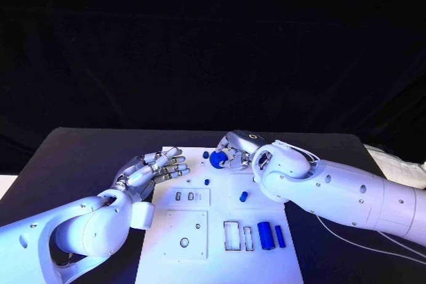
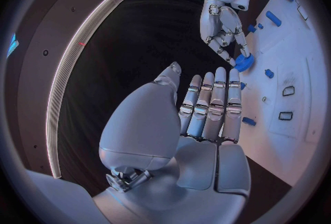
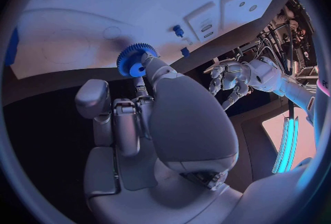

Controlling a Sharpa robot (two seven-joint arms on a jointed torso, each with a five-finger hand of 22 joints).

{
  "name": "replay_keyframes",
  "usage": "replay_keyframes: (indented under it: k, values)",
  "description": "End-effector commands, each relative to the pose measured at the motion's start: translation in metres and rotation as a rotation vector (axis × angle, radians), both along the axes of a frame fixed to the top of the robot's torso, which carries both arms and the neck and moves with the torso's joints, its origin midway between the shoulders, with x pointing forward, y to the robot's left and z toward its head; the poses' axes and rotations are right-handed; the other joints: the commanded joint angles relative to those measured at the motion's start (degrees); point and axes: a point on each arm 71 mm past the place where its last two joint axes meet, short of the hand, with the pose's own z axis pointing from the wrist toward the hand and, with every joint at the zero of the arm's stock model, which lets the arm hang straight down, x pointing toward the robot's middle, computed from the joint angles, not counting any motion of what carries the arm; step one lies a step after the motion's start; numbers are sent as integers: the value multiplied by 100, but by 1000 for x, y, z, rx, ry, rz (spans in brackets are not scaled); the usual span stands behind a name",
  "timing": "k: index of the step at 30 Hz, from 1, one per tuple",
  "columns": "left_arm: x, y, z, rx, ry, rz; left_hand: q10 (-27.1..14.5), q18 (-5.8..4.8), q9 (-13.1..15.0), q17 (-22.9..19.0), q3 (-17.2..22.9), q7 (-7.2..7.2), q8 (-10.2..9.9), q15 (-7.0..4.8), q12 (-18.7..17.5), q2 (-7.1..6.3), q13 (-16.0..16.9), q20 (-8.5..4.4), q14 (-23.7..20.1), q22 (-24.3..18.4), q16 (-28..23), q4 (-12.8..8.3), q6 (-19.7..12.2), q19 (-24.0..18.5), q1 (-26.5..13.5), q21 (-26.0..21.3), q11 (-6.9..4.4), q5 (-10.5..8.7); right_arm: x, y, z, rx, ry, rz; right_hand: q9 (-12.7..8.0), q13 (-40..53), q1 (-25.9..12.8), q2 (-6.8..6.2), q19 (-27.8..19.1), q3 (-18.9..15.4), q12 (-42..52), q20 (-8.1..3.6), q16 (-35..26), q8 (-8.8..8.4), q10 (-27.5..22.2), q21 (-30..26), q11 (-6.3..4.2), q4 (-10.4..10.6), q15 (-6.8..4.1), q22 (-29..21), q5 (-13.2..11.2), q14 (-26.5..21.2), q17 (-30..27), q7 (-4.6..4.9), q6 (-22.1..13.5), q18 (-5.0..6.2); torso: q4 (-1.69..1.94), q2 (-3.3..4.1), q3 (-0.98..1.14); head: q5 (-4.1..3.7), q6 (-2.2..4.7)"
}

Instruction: Assemble the parts on the task board

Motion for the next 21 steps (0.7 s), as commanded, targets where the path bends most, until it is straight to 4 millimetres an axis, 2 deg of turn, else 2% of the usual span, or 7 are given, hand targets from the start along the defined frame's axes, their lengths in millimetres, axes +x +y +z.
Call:
replay_keyframes:
  k: [1, 7, 11, 15, 21]
  values:
    - [0, -3, 1, -16, -4, -22, -3, 73, -2, 8, 6, 10, -19, 8, -19, 62, -3, -8, 46, -6, -23, -41, -11, 53, -11, -35, 3, -11, 0, 9, 4, -8, -66, 20, 5, 756, -54, -5, 50, 39, -23, -10, 1, -32, 178, 34, -33, 5, -21, 16, 29, 552, 1204, -73, 248, -46, 9, 1, -1, 11, -5]
    - [0, -4, 1, -16, -3, -23, -2, 72, -2, 9, 11, 9, -21, 8, -23, 71, -3, -8, 47, -7, -27, -52, -10, 56, -2, -38, 3, -10, 4, 26, -1, -7, -46, 40, 1, 760, -110, -26, 57, 69, -24, -9, 1, -44, 181, 45, -32, 12, -20, 31, 40, 552, 1204, -71, 250, -48, 17, 5, 2, 47, -29]
    - [0, -4, 1, -16, -3, -23, -2, 72, -2, 9, 11, 9, -21, 8, -23, 71, -3, -8, 47, -7, -27, -52, -10, 56, -2, -38, 3, -10, 7, 33, -5, -7, -28, 46, 0, 760, -134, -34, 58, 77, -25, -9, -1, -49, 181, 48, -31, 16, -20, 35, 40, 551, 1199, -71, 252, -49, 41, 7, -5, 42, -38]
    - [0, -4, 1, -16, -3, -24, -1, 72, -2, 9, 15, 9, -23, 8, -25, 76, -3, -8, 49, -9, -30, -60, -10, 57, 5, -40, 2, -10, 9, 38, -8, -9, -15, 49, -2, 762, -177, -44, 58, 89, -27, -8, -2, -58, 182, 50, -29, 25, -18, 36, 32, 551, 1198, -69, 252, -49, 35, 10, 2, 66, -54]
    - [0, -4, 1, -16, -3, -24, -1, 72, -2, 9, 15, 9, -23, 8, -25, 76, -3, -8, 49, -9, -30, -60, -10, 57, 5, -40, 2, -10, 14, 41, -13, -24, 8, 45, -7, 752, -228, -60, 60, 100, -45, -6, -8, -76, 175, 55, -25, 34, -15, 44, 23, 548, 1184, -64, 239, -50, 34, 7, -4, 69, -80]
